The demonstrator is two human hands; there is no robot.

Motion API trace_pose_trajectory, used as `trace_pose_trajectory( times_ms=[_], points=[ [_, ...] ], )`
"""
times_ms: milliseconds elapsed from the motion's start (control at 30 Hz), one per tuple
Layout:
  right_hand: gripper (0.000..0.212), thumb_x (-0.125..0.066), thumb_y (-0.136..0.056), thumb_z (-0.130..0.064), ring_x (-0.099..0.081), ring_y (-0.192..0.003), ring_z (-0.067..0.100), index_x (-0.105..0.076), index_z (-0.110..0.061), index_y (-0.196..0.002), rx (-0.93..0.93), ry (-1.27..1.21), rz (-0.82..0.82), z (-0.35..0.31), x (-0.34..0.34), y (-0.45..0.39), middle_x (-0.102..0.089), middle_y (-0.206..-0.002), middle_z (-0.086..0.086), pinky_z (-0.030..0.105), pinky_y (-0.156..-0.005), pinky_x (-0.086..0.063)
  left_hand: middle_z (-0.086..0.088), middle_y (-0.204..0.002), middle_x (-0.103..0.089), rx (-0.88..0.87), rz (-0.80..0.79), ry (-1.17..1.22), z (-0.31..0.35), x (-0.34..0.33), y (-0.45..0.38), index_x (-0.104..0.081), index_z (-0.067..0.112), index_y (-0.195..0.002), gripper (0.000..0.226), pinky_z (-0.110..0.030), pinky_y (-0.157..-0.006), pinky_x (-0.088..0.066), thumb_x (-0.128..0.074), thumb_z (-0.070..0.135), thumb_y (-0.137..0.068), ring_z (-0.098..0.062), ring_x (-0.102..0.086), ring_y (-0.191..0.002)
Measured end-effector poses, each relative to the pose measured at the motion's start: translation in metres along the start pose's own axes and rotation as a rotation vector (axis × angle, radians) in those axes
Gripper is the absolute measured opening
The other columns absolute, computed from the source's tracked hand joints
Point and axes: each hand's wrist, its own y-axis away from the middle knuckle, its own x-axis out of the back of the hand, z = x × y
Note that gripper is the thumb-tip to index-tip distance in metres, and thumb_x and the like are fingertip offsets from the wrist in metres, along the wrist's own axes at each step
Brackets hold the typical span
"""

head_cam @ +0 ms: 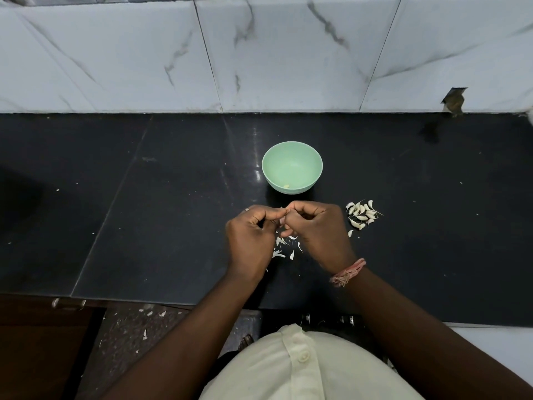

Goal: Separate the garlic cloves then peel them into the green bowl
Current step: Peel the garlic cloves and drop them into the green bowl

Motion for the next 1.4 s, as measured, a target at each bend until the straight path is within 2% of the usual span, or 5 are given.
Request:
trace_pose_trajectory(
  times_ms=[400, 600, 767, 1133, 1400],
  points=[
    [0.019, -0.059, -0.087, 0.008, -0.069, -0.06, 0.018, -0.071, 0.005, -0.073, -0.035, -0.094, 0.016, -0.004, -0.002, 0.002, -0.069, -0.066, 0.015, 0.033, -0.061, -0.06, 0.004, -0.08, -0.077, 0.047, -0.037, 0.114, 0.004, 0.002, -0.002, -0.079, 0.016, -0.082, 0.029, -0.028, -0.071, -0.059, -0.069, -0.011, -0.083, -0.011, -0.073, -0.079],
    [0.013, -0.059, -0.09, 0.009, -0.062, -0.055, 0.011, -0.068, 0.01, -0.082, -0.074, -0.134, 0.028, -0.008, -0.002, 0.0, -0.068, -0.063, 0.006, 0.022, -0.054, -0.053, -0.006, -0.096, -0.076, 0.128, -0.148, 0.337, 0.005, 0.002, -0.003, -0.07, 0.014, -0.123, 0.042, -0.035, -0.083, -0.061, -0.064, -0.011, -0.089, -0.017, -0.072, -0.09],
    [0.018, -0.06, -0.09, 0.004, -0.049, -0.044, 0.009, -0.067, 0.0, -0.075, -0.091, -0.067, 0.063, -0.004, -0.006, 0.002, -0.06, -0.051, -0.006, 0.018, -0.048, -0.041, 0.0, -0.105, -0.072, -0.03, -0.103, 0.163, -0.006, 0.002, 0.001, -0.079, 0.013, -0.107, 0.027, -0.028, -0.087, -0.055, -0.071, -0.003, -0.087, -0.015, -0.069, -0.103],
    [0.023, -0.057, -0.094, 0.003, -0.05, -0.048, 0.013, -0.068, -0.005, -0.076, -0.292, -0.363, 0.192, 0.011, -0.038, 0.014, -0.059, -0.059, 0.008, 0.023, -0.048, -0.044, -0.009, -0.085, -0.075, 0.515, -0.13, 0.743, -0.014, 0.01, 0.003, -0.07, 0.005, -0.102, 0.019, -0.022, -0.07, -0.058, -0.06, -0.008, -0.093, -0.016, -0.068, -0.072],
    [0.026, -0.052, -0.099, 0.001, -0.051, -0.056, 0.015, -0.06, -0.005, -0.075, -0.387, -0.484, 0.244, 0.021, -0.043, 0.027, -0.055, -0.063, 0.006, 0.027, -0.053, -0.049, -0.006, -0.087, -0.069, 0.637, -0.061, 0.907, -0.024, 0.011, 0.01, -0.067, 0.007, -0.103, 0.019, -0.021, -0.075, -0.058, -0.056, -0.007, -0.096, -0.011, -0.068, -0.077]
  ],
)
